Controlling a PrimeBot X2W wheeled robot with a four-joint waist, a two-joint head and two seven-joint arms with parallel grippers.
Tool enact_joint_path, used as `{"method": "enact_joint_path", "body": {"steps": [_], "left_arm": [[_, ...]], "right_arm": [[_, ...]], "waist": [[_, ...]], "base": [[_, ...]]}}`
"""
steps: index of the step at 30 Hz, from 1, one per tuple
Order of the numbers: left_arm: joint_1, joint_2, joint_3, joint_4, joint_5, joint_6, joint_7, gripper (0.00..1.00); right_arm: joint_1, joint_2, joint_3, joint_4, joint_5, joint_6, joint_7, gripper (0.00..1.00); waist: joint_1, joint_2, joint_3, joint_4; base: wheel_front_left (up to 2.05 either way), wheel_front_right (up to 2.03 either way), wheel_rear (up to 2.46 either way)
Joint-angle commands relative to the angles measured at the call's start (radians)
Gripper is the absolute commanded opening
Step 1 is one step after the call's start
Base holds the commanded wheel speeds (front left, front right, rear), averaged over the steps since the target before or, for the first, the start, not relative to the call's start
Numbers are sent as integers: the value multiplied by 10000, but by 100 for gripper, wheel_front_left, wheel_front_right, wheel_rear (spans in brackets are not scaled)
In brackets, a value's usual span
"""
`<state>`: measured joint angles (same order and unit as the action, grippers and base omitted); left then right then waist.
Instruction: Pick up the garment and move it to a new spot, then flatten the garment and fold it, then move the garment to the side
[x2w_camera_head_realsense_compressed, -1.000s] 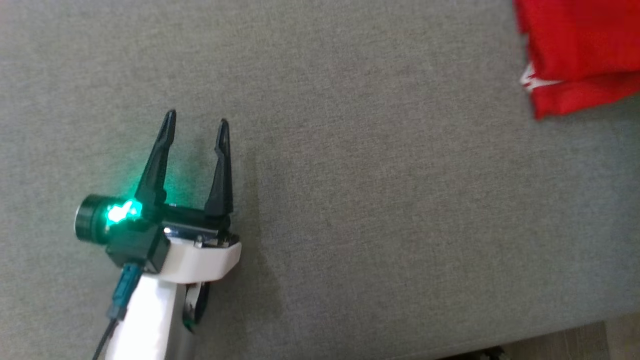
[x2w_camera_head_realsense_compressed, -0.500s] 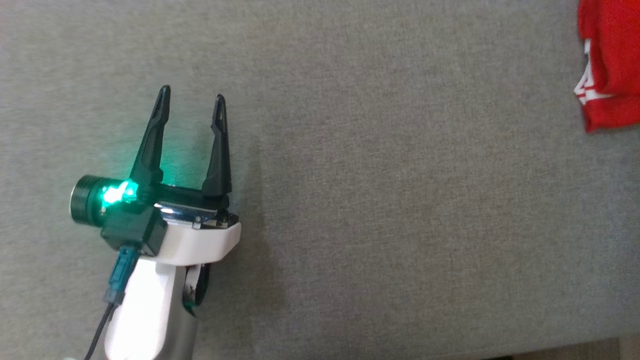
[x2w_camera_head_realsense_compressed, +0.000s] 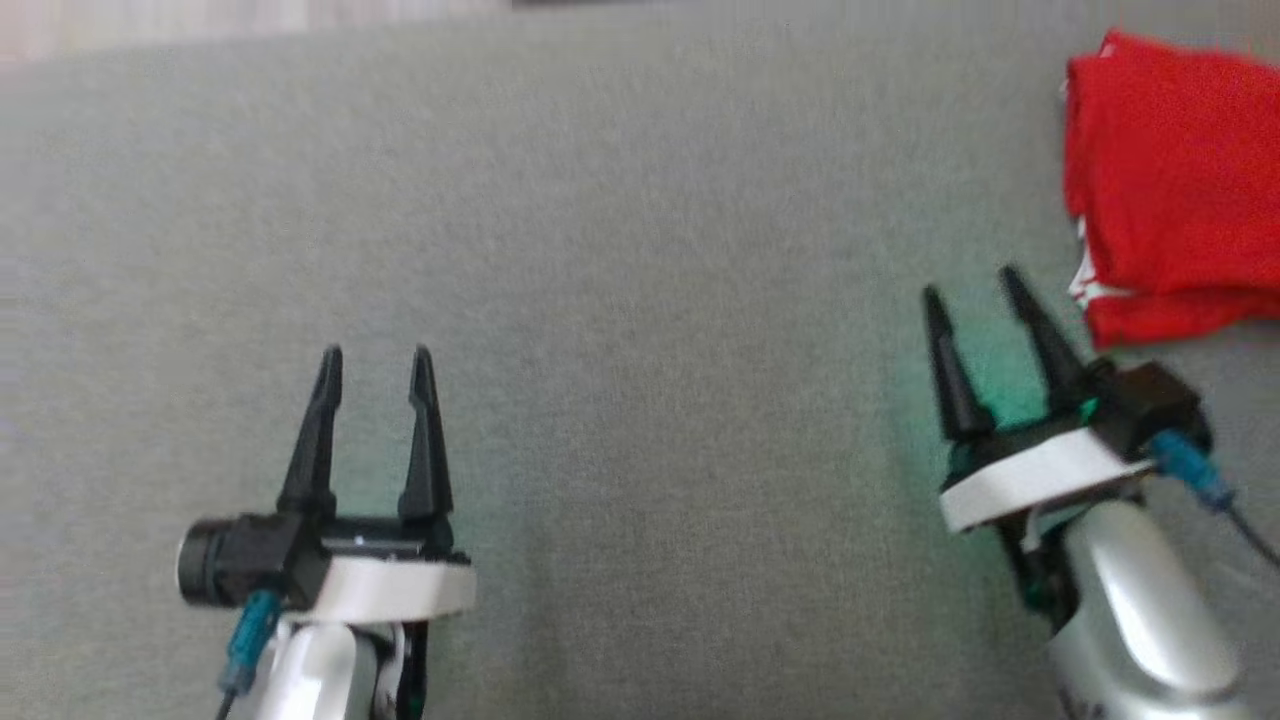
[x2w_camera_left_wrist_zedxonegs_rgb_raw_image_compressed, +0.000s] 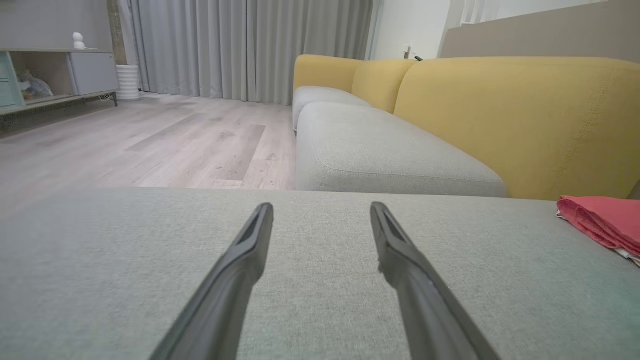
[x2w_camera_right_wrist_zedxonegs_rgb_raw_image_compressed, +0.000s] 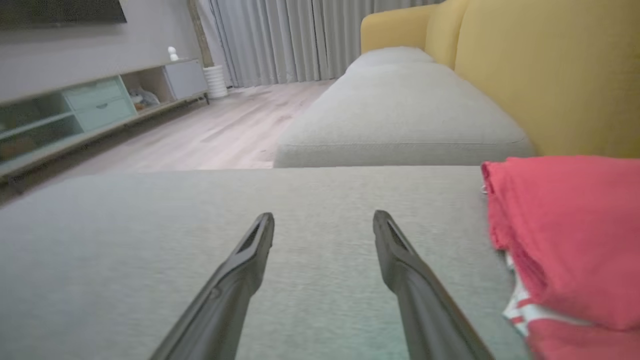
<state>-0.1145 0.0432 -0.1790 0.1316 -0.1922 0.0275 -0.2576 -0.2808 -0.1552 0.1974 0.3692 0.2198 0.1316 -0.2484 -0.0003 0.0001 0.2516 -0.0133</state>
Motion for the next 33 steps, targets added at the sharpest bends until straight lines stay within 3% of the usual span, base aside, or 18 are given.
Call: {"method": "enact_joint_path", "body": {"steps": [1,8,26,27,33], "left_arm": [[85,70,376,-205,59,19,-42,100],[1106,70,489,-92,247,-92,-42,100],[1513,70,744,-150,535,-36,-42,100],[1830,23,388,215,438,-97,2,0],[1862,13,401,624,55,-134,81,0]], "right_arm": [[83,110,166,-578,18,-9,-124,100],[1789,816,-449,-1300,-602,-9,-131,100],[2443,1046,-821,-1732,-958,-9,-133,100],[2703,1041,-1028,-1367,-975,0,-25,0],[2812,1044,-1024,-1010,-584,0,43,0]], "waist": [[3,-1,-1181,231],[3,-1,-2350,320],[3,-1,-2451,355],[4,-1,-2439,359],[4,-1,-2435,356]], "base": [[0,0,0],[0,0,0],[0,0,0],[0,0,0],[0,0,0]]}}
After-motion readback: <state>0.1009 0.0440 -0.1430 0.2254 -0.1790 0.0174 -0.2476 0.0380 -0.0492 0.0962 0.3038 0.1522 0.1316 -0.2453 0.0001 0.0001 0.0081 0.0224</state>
